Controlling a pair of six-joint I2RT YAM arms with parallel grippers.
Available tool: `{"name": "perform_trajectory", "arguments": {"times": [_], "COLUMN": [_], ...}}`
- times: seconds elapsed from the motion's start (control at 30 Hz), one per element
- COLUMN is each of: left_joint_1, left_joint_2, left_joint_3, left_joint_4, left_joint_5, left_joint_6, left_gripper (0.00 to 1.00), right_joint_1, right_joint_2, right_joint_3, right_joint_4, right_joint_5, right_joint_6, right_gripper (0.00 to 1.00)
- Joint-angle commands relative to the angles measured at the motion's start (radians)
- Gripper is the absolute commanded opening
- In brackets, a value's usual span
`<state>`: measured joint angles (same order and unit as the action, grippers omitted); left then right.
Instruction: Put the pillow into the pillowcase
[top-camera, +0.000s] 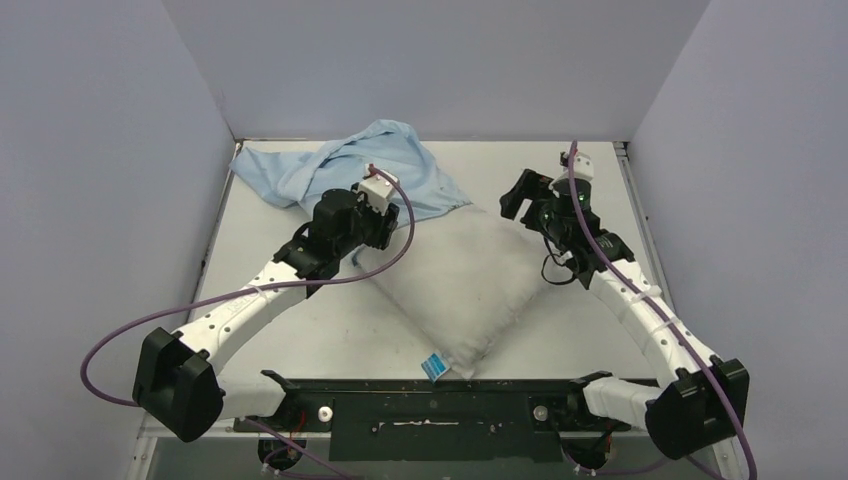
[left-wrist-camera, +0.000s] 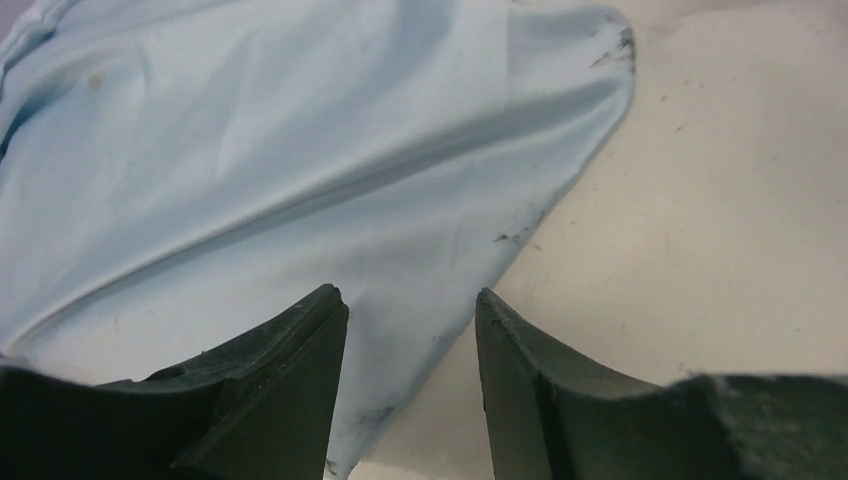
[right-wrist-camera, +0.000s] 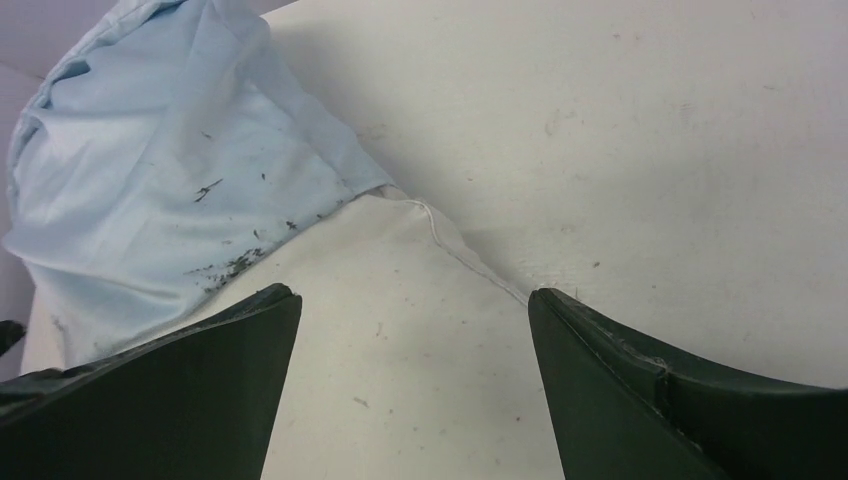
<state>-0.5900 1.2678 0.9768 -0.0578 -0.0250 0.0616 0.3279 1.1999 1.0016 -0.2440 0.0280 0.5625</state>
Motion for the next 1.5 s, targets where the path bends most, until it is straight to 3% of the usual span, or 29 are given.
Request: {"name": "perform_trajectory", "arguments": {"times": [0.0,0.23,0.5,0.6,0.73,0.87,1.17,1.47], "left_joint_1": [0.024,0.036,0.047,0.047,0.045,0.004,-0.226,-0.287], "left_joint_2": [-0.016,-0.007,0.043,0.064,0.062,0.042,0.041,0.035], "left_joint_3": [-0.033,-0.038,-0.054,-0.034,0.018,0.073,0.166,0.129], "left_joint_4": [-0.032,-0.109,-0.103,-0.108,-0.128,-0.136,-0.141,-0.089], "left_joint_5": [-0.033,-0.060,-0.072,-0.024,0.090,0.173,0.217,0.268], "left_joint_6": [0.038,0.098,0.138,0.161,0.167,0.134,0.057,-0.034], "left_gripper": [0.49,0.50,0.49,0.34,0.00,0.00,0.00,0.00], "right_joint_1": [-0.001,0.000,0.011,0.027,0.047,0.063,0.079,0.084], "right_joint_2": [-0.129,-0.290,-0.294,-0.282,-0.248,-0.245,-0.253,-0.248], "right_joint_3": [-0.054,-0.271,-0.429,-0.507,-0.533,-0.527,-0.549,-0.555], "right_joint_4": [-0.057,-0.018,0.136,0.269,0.336,0.358,0.417,0.457], "right_joint_5": [-0.073,-0.156,-0.251,-0.297,-0.328,-0.304,-0.248,-0.176], "right_joint_6": [0.088,0.204,0.272,0.323,0.345,0.352,0.399,0.427], "right_gripper": [0.87,0.85,0.84,0.79,0.74,0.70,0.60,0.56]}}
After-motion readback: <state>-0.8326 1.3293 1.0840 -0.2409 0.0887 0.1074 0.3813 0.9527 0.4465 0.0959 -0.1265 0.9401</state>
